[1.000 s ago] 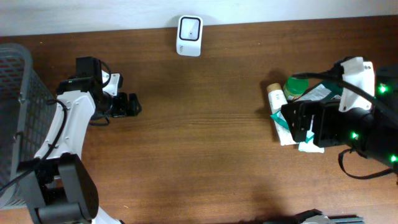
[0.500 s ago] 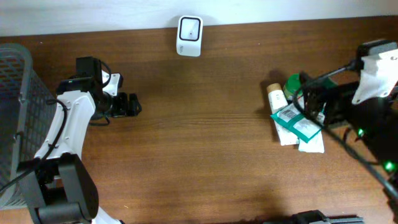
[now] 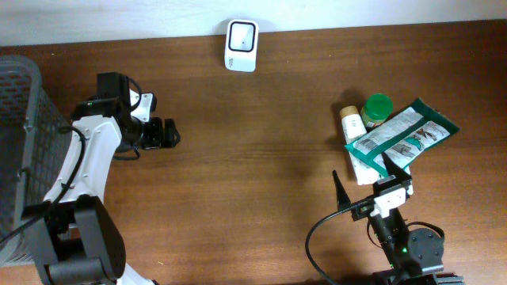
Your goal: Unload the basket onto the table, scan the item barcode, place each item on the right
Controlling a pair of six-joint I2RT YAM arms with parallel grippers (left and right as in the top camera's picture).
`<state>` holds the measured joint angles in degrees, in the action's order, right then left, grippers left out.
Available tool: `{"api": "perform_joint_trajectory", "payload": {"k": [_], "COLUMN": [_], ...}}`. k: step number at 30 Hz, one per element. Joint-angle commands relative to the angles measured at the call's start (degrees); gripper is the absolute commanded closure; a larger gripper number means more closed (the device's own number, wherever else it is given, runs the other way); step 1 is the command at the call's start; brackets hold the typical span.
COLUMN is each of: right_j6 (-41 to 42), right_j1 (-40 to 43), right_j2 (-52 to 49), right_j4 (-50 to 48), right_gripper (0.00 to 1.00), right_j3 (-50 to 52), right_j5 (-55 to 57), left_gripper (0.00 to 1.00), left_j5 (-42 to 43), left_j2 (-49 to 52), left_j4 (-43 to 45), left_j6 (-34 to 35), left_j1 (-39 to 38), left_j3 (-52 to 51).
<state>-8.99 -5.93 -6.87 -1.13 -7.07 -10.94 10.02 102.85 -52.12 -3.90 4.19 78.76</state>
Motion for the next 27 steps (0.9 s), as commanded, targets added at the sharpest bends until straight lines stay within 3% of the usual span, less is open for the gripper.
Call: {"api": "perform_joint_trajectory", "payload": {"k": [1, 5, 24, 27], "right_j6": [0.2, 0.3, 0.4, 0.4], "right_j1": [-0.6, -0.9, -0.9, -0.9], "right_j2": [2.7, 6.7, 6.7, 6.7], "right_j4": [-0.2, 4.7, 4.6, 4.6], "right_gripper": [0.02, 0.01, 0.02, 0.01], "right_j3": [3.8, 6.8, 6.8, 6.8], "right_j5": [-0.4, -0.6, -0.5, -0.5], "left_gripper": [0.01, 0.01, 0.01, 0.01], "left_j5": [0.0, 0.0, 0.0, 0.0], "left_j2": [-0.2, -0.2, -0.2, -5.0], "left_j4": [0.0, 0.0, 0.0, 0.0], "left_j6": [-0.5, -0.5, -0.5, -0.5], "left_j1": [0.2, 0.2, 0.2, -0.7], "left_j3": [0.5, 0.5, 0.5, 0.5]}}
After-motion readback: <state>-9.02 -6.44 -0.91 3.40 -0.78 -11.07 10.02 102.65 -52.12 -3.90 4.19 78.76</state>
